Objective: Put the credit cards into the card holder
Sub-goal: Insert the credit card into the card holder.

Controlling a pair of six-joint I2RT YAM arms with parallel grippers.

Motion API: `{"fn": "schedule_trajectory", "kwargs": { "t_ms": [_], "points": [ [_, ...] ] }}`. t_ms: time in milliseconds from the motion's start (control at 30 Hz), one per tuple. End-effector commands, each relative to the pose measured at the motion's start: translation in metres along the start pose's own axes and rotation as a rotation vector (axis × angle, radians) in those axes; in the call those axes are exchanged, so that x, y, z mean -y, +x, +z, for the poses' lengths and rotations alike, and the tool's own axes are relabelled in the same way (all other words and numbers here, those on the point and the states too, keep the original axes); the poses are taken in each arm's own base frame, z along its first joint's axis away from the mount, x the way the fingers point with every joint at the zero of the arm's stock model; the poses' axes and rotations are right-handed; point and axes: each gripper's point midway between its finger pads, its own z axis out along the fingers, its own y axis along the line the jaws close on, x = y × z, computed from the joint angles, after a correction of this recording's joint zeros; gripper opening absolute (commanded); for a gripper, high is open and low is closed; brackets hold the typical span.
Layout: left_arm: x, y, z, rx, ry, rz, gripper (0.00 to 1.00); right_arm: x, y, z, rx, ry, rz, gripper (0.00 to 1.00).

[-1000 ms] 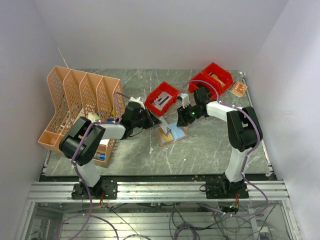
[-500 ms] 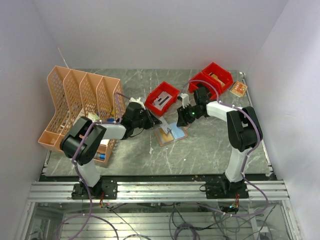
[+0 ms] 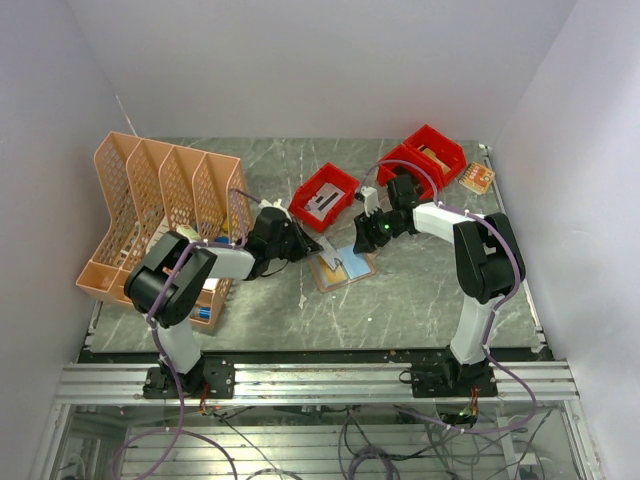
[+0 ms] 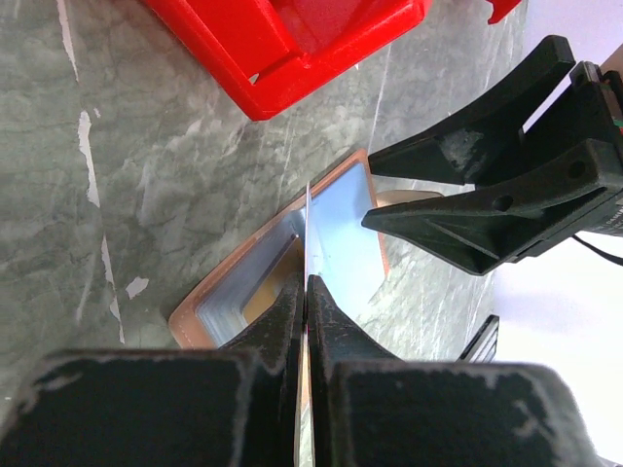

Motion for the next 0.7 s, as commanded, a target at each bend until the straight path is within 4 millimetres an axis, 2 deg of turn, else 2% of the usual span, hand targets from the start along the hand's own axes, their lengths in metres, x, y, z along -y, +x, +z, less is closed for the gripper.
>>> {"fn": "schedule_trajectory", "kwargs": {
  "t_ms": [0, 667],
  "points": [
    [-0.008, 0.0, 0.002, 0.015, -0.046, -0.01, 0.07, -0.003, 0.017, 0.008, -0.055, -0.011, 0.024, 0.45],
    [-0.002, 0.017, 0.005, 0.021, -0.026, -0.065, 0.07, -0.003, 0.015, 0.007, -0.049, -0.01, 0.023, 0.45]
  ]
}}
